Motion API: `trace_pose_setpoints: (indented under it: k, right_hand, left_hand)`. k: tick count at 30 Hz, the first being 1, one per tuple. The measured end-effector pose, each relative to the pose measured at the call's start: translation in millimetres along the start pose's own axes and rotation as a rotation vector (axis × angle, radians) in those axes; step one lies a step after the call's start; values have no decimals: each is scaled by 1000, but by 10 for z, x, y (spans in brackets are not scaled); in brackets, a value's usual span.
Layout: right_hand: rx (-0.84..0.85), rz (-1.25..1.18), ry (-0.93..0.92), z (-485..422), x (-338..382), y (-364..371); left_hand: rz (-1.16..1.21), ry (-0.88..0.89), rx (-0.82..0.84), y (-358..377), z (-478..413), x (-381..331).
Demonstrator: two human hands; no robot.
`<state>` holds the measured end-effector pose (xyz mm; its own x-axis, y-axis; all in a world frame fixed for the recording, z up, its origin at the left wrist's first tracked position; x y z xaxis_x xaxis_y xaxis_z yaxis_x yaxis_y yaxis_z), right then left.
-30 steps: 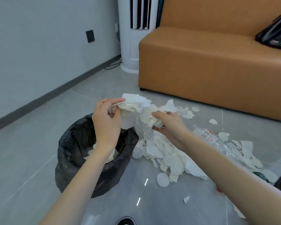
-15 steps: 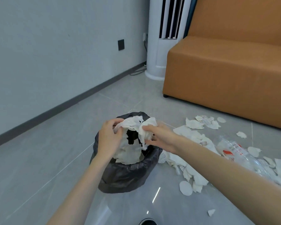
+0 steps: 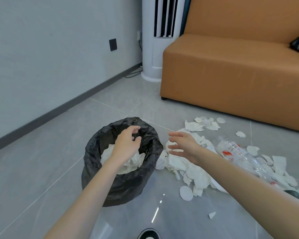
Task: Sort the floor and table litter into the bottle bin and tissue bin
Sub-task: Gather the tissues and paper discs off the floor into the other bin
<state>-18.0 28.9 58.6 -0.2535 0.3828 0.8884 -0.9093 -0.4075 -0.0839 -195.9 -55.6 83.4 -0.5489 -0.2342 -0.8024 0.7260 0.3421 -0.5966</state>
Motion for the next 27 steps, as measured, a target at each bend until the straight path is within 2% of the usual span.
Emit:
trace_pose_setpoints:
  k: [7, 11, 18, 24, 27]
  right_hand:
    - [-181, 89, 36, -126, -378, -875]
    - [-240, 301, 80, -270, -779, -1341]
    - [-148, 771, 118, -575, -1612, -1762]
    - [-55, 933, 92, -757, -2011, -1769]
    - [-44, 928, 126, -835, -2195, -1774]
  left_hand:
    - [-40, 107, 163, 793, -288, -546]
    - [-98, 134, 275, 1395, -498, -685]
    - [-261, 98, 496, 2508, -632, -266]
    - [-363, 26, 674, 3109, -373, 261]
    - [-375, 11, 687, 3326, -247, 386]
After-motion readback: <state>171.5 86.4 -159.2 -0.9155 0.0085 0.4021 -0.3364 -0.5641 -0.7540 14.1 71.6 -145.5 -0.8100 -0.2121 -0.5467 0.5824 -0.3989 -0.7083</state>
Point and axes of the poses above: each hand's wrist, its own z-axis away from the middle knuckle, its own y-axis out of the palm, x = y × z, the point moved 4 cm from there along -z, towards the middle knuckle, and after that the axes turned 2 degrees about z, right-handed, at the moved point
